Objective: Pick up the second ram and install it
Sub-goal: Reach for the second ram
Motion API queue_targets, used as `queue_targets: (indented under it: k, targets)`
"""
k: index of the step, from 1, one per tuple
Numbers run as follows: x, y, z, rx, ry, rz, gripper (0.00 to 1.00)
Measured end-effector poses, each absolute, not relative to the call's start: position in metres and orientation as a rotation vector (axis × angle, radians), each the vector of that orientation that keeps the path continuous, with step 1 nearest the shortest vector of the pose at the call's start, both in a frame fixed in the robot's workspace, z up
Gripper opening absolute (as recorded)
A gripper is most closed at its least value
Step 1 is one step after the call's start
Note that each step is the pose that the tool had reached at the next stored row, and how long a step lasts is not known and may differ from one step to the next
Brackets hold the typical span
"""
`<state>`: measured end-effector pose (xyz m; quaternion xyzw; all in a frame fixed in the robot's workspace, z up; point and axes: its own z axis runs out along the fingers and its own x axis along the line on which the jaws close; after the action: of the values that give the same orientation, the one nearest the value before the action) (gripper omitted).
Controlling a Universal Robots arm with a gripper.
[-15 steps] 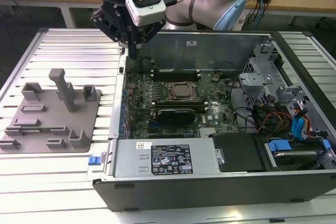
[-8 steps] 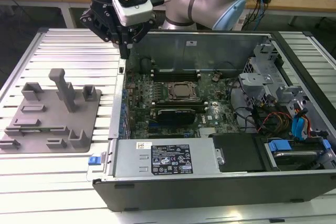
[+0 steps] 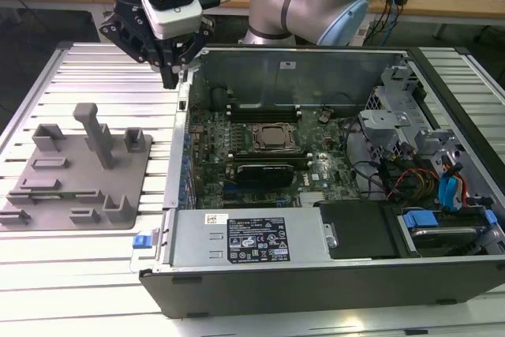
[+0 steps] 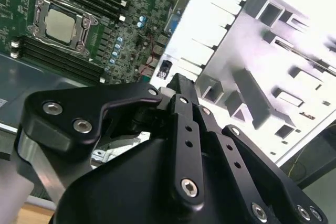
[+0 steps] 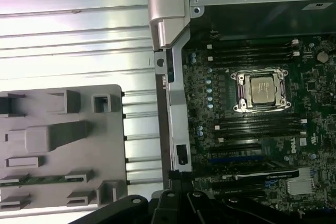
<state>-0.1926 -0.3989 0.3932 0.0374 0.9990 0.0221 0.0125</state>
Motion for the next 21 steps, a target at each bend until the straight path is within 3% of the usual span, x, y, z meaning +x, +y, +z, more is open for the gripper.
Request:
queue_targets:
  k: [21]
  targets:
    - [-0.246, -0.399, 0.393, 0.117, 3.114, 0.069, 0.08]
